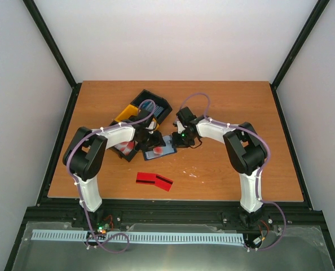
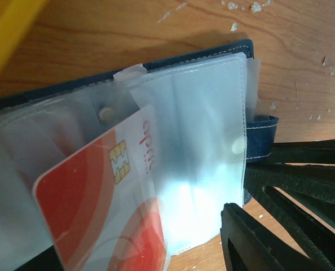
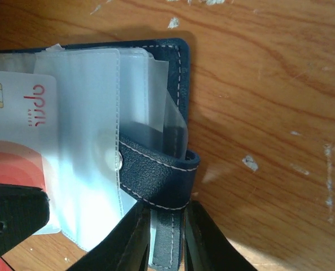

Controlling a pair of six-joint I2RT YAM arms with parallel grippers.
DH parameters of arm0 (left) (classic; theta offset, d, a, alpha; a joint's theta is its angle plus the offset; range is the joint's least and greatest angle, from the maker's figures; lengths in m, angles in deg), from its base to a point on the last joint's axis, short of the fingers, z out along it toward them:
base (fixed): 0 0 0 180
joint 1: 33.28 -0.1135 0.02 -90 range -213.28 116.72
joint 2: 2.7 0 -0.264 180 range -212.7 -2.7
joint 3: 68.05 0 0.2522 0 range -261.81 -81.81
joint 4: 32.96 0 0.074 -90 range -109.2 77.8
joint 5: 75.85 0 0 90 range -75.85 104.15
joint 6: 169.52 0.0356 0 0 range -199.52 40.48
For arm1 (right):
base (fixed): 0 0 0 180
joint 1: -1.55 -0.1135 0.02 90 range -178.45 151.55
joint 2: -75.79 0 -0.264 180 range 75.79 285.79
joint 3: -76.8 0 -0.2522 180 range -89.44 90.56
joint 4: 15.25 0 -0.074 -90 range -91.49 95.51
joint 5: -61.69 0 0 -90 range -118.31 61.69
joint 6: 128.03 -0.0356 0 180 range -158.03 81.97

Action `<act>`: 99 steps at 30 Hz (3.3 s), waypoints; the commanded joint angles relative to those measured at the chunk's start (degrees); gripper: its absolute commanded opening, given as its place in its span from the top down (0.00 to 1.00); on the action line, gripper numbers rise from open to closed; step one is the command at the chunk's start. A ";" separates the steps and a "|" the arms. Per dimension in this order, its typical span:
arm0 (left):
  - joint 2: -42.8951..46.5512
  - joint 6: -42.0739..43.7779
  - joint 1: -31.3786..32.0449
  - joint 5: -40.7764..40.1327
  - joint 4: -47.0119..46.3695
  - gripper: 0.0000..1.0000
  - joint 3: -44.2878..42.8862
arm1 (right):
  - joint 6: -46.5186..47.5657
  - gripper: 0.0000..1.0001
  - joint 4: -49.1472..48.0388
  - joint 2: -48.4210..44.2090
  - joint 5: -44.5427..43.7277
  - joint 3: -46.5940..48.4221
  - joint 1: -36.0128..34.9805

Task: Put the credit cards into the card holder
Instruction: Insert the credit card into the card holder.

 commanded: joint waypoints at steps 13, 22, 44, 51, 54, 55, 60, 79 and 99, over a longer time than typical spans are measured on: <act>4.51 -1.53 0.62 -3.96 1.87 0.45 1.90 | -1.72 0.82 2.27 -6.33 -3.70 -5.66 -2.21; 6.10 -3.58 0.62 -3.78 4.43 0.42 1.80 | -2.55 0.82 1.70 -5.72 -2.68 -6.17 -2.24; 3.87 -1.36 0.68 -6.98 10.08 0.55 0.72 | -1.13 0.79 2.62 -2.17 -1.14 -5.06 -2.86; 1.79 0.17 0.80 -4.84 8.71 0.54 -0.94 | -0.25 0.79 2.97 0.20 0.57 -3.70 -3.46; 1.24 0.66 0.80 -3.27 7.72 0.53 -1.03 | 0.05 0.80 3.44 1.18 0.37 -2.97 -3.57; 0.92 0.64 0.88 -3.11 7.67 0.53 -1.14 | 0.10 0.80 3.53 1.44 0.26 -2.74 -3.57; 1.22 0.31 0.89 -6.10 9.00 0.52 -1.06 | -0.78 0.82 4.32 1.18 -3.25 -2.10 -3.66; 7.19 -2.44 1.34 -5.67 8.11 0.55 3.72 | -2.17 0.81 4.59 1.18 -5.16 -2.19 -3.66; 3.61 -2.26 2.38 -5.54 7.28 0.84 3.13 | -2.08 0.82 4.18 1.53 -4.07 -2.41 -3.73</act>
